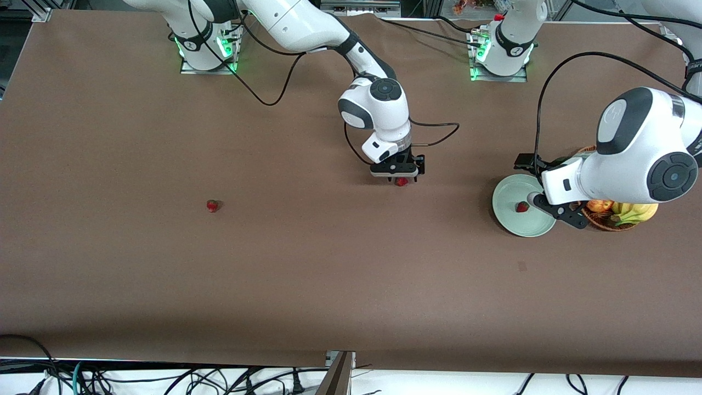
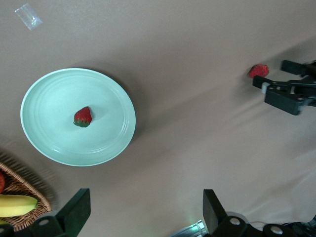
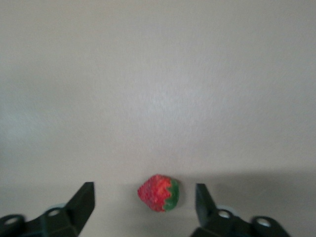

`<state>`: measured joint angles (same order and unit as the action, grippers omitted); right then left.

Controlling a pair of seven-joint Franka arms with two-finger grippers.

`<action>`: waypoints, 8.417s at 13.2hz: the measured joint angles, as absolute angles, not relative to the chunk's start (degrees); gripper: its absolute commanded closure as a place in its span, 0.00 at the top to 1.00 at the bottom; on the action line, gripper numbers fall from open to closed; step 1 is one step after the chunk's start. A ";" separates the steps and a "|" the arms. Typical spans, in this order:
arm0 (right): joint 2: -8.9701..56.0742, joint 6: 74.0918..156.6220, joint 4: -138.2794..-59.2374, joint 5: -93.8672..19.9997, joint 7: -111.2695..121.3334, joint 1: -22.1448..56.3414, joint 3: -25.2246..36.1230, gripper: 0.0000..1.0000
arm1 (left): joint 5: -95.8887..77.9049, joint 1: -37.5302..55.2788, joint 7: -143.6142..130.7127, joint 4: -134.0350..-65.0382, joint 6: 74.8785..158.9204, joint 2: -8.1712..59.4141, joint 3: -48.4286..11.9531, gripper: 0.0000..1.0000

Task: Collect all strawberries into plate
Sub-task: 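Carry the second strawberry to the middle and release with the right gripper, then grasp the second strawberry with the left gripper while the right gripper withdraws, then carry the strawberry to the plate while the right gripper reaches the last, then release the strawberry on the plate while the right gripper grasps the last, then carry the last strawberry to the middle and release with the right gripper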

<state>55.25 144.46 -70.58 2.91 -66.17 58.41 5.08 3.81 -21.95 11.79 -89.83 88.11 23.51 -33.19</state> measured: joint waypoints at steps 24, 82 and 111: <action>-0.50 95.00 -99.12 -3.80 -9.21 11.20 2.46 1.00 | 32.41 -7.08 -51.71 -118.45 138.27 33.19 -43.19 1.00; 27.24 146.76 -120.99 -3.47 -0.86 10.08 0.52 0.34 | 31.09 -55.26 12.23 -113.49 106.59 33.67 -63.84 1.00; 58.62 152.83 -68.96 -3.50 -75.66 54.07 -0.14 0.54 | 22.07 -46.40 -19.84 -101.29 96.78 32.89 -73.38 1.00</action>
<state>58.62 152.83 -68.96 -3.50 -75.66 54.07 -0.14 22.07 -46.40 -19.84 -101.29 96.78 32.89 -73.38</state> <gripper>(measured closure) 0.678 0.000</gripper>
